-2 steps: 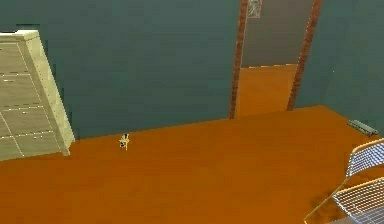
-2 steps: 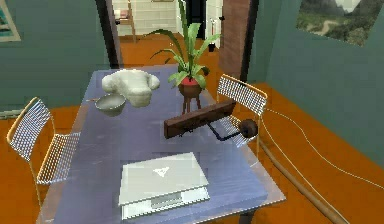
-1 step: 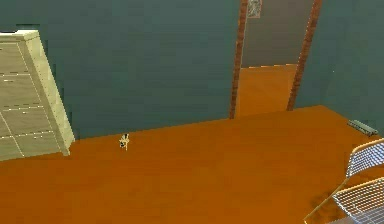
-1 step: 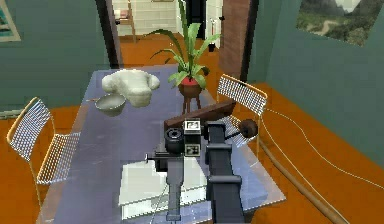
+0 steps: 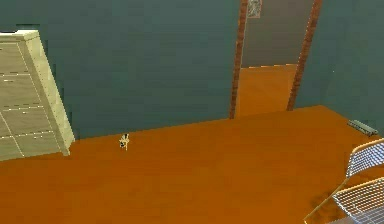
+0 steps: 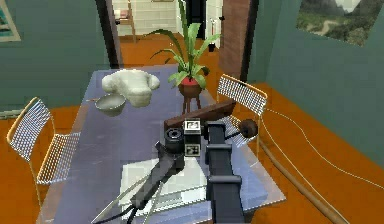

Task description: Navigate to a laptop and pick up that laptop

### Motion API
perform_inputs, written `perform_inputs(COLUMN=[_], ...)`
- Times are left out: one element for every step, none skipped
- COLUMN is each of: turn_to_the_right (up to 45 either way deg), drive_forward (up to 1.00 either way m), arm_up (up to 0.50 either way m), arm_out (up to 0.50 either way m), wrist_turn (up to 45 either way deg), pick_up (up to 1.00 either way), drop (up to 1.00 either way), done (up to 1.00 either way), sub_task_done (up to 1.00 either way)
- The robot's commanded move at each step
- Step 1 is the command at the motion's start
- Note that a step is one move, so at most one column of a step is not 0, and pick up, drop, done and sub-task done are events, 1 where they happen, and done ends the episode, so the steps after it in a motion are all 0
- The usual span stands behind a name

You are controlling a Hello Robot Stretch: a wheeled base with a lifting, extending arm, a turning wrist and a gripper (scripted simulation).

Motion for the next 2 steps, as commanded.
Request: perform_inputs(turn_to_the_right=[0.0,0.0], drive_forward=[0.0,0.0], arm_up=[0.0,0.0], arm_out=[0.0,0.0], wrist_turn=[45.0,36.0], pick_up=[0.0,0.0], drop=[0.0,0.0], done=[0.0,0.0], sub_task_done=[0.0,0.0])
